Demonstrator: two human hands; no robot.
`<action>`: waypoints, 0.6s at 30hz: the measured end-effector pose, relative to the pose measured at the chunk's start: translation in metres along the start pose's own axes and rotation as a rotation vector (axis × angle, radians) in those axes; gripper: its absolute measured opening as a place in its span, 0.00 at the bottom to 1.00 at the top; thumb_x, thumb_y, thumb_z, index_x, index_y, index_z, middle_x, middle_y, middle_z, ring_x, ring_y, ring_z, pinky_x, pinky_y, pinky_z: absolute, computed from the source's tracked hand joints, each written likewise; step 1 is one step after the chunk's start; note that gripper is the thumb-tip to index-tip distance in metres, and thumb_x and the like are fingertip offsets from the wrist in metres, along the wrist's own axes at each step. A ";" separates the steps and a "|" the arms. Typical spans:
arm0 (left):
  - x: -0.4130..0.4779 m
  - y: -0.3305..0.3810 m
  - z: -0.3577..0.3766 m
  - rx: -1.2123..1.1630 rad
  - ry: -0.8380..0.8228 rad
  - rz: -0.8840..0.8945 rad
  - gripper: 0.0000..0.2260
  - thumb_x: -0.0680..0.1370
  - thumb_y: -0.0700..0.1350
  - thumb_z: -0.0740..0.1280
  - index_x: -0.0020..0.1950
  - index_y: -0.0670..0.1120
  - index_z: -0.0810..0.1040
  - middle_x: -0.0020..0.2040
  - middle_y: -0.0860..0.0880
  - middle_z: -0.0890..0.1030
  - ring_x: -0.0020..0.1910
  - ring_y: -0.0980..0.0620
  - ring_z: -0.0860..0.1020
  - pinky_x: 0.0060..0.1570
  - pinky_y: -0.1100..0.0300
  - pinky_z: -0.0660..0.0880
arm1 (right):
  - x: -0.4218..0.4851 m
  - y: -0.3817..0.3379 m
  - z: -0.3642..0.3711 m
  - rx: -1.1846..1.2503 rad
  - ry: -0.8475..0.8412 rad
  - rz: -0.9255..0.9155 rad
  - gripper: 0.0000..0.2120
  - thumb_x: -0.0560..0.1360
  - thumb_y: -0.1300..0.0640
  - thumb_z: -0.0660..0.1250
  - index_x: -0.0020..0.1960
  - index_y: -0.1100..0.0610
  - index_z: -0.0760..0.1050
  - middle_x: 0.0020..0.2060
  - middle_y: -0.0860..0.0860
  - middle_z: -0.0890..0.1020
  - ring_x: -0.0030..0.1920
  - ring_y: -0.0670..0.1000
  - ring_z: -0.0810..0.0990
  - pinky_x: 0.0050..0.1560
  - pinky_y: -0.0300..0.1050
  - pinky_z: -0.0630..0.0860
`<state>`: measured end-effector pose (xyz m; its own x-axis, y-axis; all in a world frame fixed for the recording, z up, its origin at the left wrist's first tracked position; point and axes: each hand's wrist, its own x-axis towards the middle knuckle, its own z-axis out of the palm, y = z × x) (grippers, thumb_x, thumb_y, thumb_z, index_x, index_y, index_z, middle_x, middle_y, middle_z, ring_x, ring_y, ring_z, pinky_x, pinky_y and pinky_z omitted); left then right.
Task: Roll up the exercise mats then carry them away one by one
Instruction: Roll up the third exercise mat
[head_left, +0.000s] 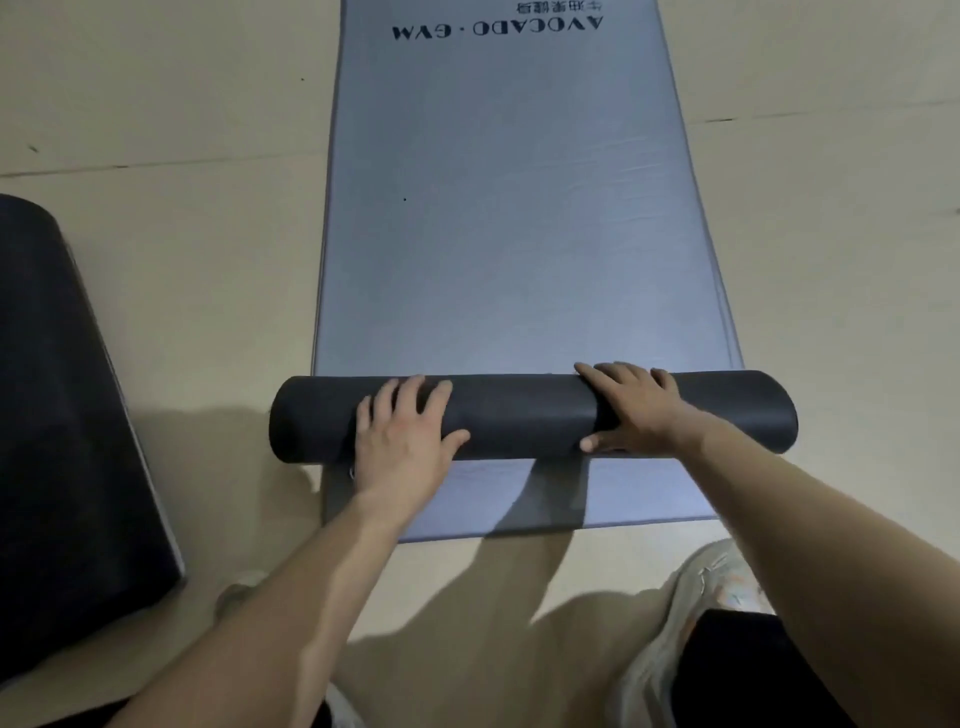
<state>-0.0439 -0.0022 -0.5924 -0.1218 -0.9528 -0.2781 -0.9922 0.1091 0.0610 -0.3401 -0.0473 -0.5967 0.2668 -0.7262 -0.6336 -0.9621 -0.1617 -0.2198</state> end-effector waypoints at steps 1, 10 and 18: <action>-0.005 0.001 0.007 0.025 -0.010 -0.011 0.41 0.75 0.68 0.66 0.81 0.51 0.58 0.81 0.43 0.60 0.79 0.38 0.58 0.76 0.36 0.55 | 0.006 0.001 -0.008 0.016 0.000 -0.009 0.50 0.73 0.32 0.71 0.84 0.47 0.48 0.82 0.53 0.56 0.82 0.57 0.52 0.80 0.62 0.49; 0.082 -0.023 0.000 0.011 -0.124 0.091 0.57 0.64 0.76 0.68 0.83 0.51 0.47 0.82 0.48 0.56 0.81 0.42 0.53 0.79 0.42 0.49 | 0.025 -0.011 0.041 -0.271 0.508 0.102 0.58 0.61 0.50 0.81 0.82 0.59 0.53 0.78 0.68 0.61 0.78 0.70 0.57 0.75 0.70 0.48; 0.124 -0.029 -0.018 0.150 -0.045 0.176 0.51 0.57 0.74 0.72 0.75 0.56 0.61 0.68 0.49 0.74 0.62 0.42 0.74 0.66 0.45 0.68 | 0.072 0.005 -0.045 -0.261 0.291 0.072 0.56 0.53 0.27 0.76 0.74 0.47 0.62 0.62 0.53 0.76 0.63 0.59 0.74 0.70 0.59 0.65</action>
<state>-0.0301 -0.1284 -0.6117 -0.2910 -0.9023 -0.3182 -0.9482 0.3164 -0.0298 -0.3286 -0.1305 -0.6103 0.2069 -0.8947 -0.3958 -0.9699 -0.2408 0.0374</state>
